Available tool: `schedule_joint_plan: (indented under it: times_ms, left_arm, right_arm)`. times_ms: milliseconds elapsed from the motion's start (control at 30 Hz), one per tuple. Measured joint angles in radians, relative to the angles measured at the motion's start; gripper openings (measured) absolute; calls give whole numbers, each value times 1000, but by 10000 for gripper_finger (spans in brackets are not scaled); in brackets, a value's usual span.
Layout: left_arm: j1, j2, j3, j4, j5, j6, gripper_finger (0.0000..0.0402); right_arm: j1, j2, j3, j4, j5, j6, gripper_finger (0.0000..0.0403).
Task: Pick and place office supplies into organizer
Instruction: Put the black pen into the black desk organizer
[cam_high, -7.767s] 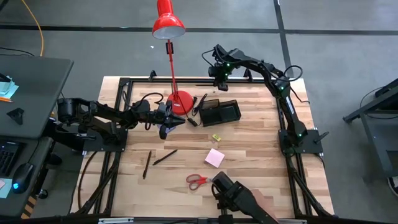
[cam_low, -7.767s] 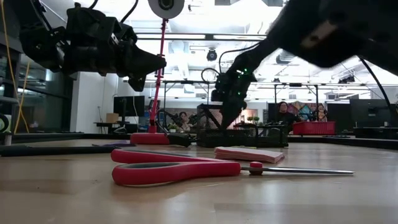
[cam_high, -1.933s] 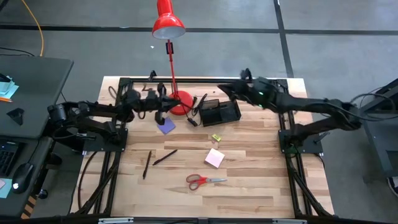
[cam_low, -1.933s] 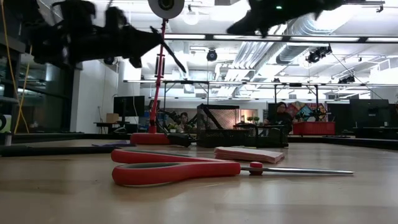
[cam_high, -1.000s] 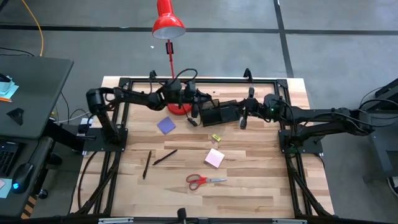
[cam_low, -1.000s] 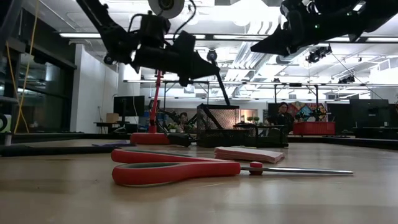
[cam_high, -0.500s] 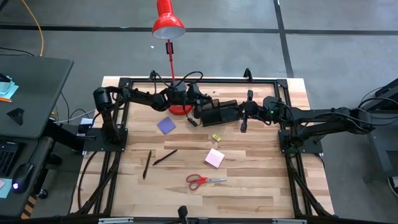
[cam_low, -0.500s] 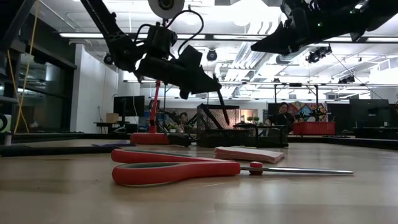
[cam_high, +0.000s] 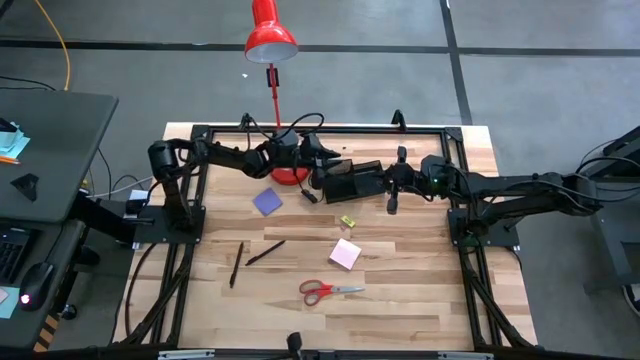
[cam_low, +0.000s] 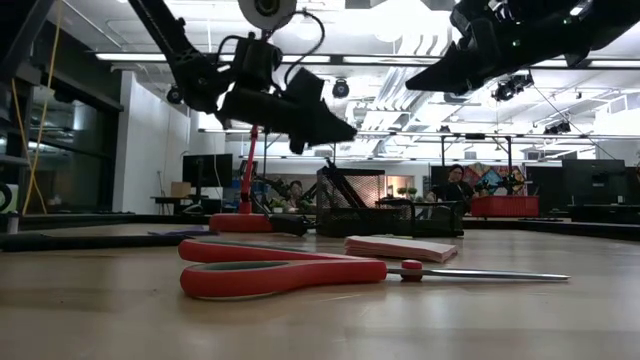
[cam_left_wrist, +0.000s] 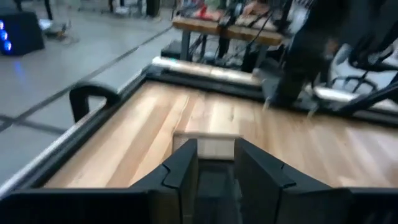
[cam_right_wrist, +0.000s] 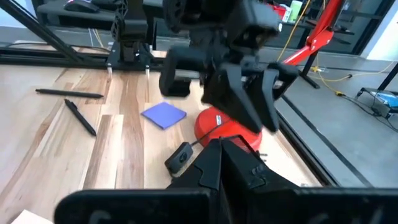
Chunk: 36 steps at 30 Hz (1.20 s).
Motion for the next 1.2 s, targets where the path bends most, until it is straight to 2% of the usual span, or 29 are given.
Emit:
schedule_joint_plan:
  times_ms: [200, 300, 433, 533, 700, 867, 933, 1067, 1200]
  left_arm:
    - [-39, -45, -23, 22, 70, -70, 78]
    - [-93, -59, -64, 51, 65, -61, 62]
    - [-176, -83, -115, 100, 6, -52, 44]
    - [-258, -88, -142, 100, -116, -52, 35]
    - [-410, -88, -160, 55, -384, 9, 35]
    - [-520, -88, -161, 32, -472, -61, 47]
    - [-570, -88, -161, 12, -572, -96, 50]
    - [-669, -89, -160, -25, -817, -75, 51]
    - [-763, -89, -161, -71, -975, -137, 51]
  right_arm:
    - [0, 0, 0, 0, -111, 61, 0]
    - [0, 0, 0, -22, -154, 72, 0]
    - [0, 4, 0, -82, -249, 45, 0]
    - [0, 28, 0, -71, -278, 45, 0]
    - [0, 113, 0, -35, -263, 0, 0]
    - [0, 211, 0, 17, -263, -14, 0]
    - [0, 236, 0, 22, -263, -29, 0]
    - [0, 265, -1, 44, -271, -51, 0]
    - [0, 267, -1, 45, -278, -51, 0]
